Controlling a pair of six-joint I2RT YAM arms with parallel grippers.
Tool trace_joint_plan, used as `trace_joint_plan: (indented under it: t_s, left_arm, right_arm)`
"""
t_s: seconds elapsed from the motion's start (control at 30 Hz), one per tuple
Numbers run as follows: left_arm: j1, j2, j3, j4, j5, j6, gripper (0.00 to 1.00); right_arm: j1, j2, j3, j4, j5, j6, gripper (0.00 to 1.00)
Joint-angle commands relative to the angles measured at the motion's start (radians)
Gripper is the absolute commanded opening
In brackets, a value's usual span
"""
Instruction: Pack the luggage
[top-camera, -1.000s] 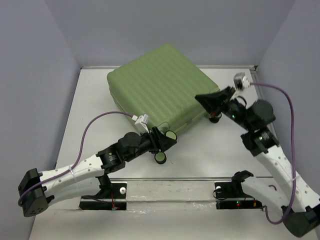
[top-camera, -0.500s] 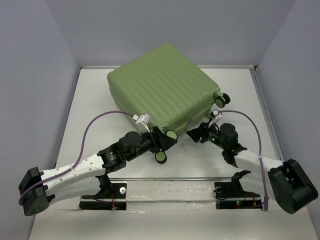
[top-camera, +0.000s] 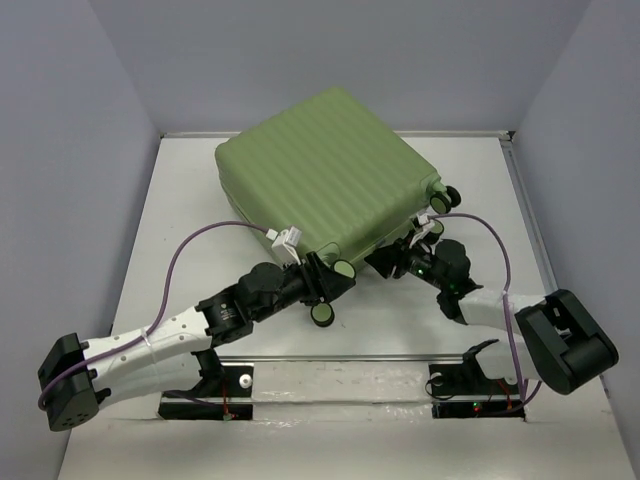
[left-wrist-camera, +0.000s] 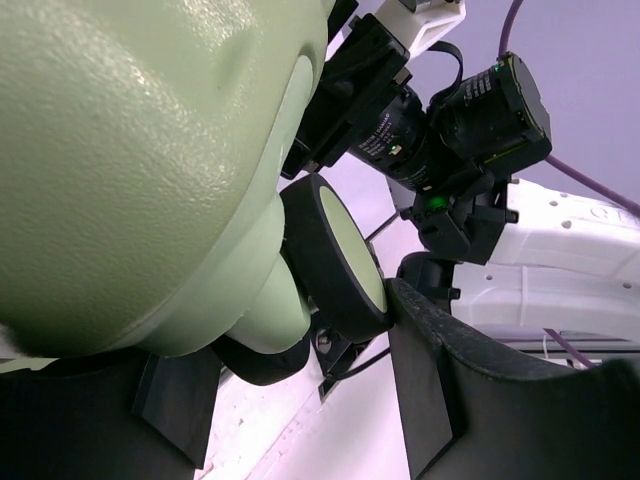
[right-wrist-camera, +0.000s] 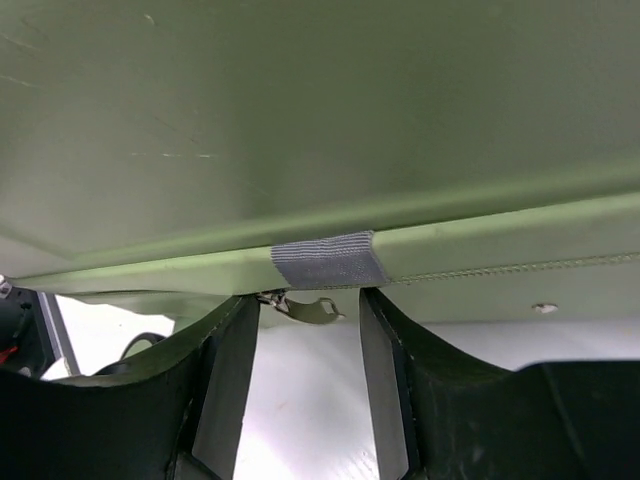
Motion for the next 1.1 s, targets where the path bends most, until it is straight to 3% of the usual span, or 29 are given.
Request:
trace_joint_plan:
  t_s: [0.0, 0.1, 0.17, 0.3, 0.4, 0.63, 0.77, 0.93, 1.07]
  left_arm:
    - [-0.01, 0.005, 0.079, 0.203, 0.051, 0.175, 0.06]
    - [-0.01, 0.008, 0.079, 0.203, 0.052, 0.172, 0.06]
    - [-0.01, 0.008, 0.08, 0.203, 0.052, 0.172, 0.06]
    - [-0.01, 0.009, 0.083, 0.203, 0.051, 0.174, 0.06]
    - [-0.009, 0.026, 0.108, 0.205, 0.049, 0.18, 0.06]
    - [0.048, 0.134, 0.33, 0.188, 0.108, 0.23, 0.06]
    - [0.059, 0.221, 0.444, 0.19, 0.135, 0.233, 0.06]
    - [0.059, 0.298, 0.522, 0.225, 0.154, 0.188, 0.06]
    - [0.057, 0.325, 0.519, 0.291, 0.187, 0.118, 0.06]
  right_arm:
    - [0.019, 0.025, 0.071, 0.092, -0.023, -0.036, 0.48]
    - [0.029, 0.046, 0.083, 0.102, -0.018, -0.036, 0.43]
    - [0.04, 0.063, 0.088, 0.116, 0.002, -0.035, 0.27]
    - [0.055, 0.046, 0.062, 0.165, 0.04, -0.015, 0.07]
    - [0.12, -0.003, 0.04, 0.148, 0.092, -0.015, 0.07]
    - [0.492, -0.179, -0.058, 0.029, 0.405, 0.003, 0.07]
    - [0.633, -0.21, -0.052, 0.022, 0.558, 0.02, 0.07]
    - [0.839, -0.095, 0.009, 0.174, 0.684, 0.001, 0.07]
    - [0.977, 0.193, 0.136, 0.533, 0.923, -0.108, 0.07]
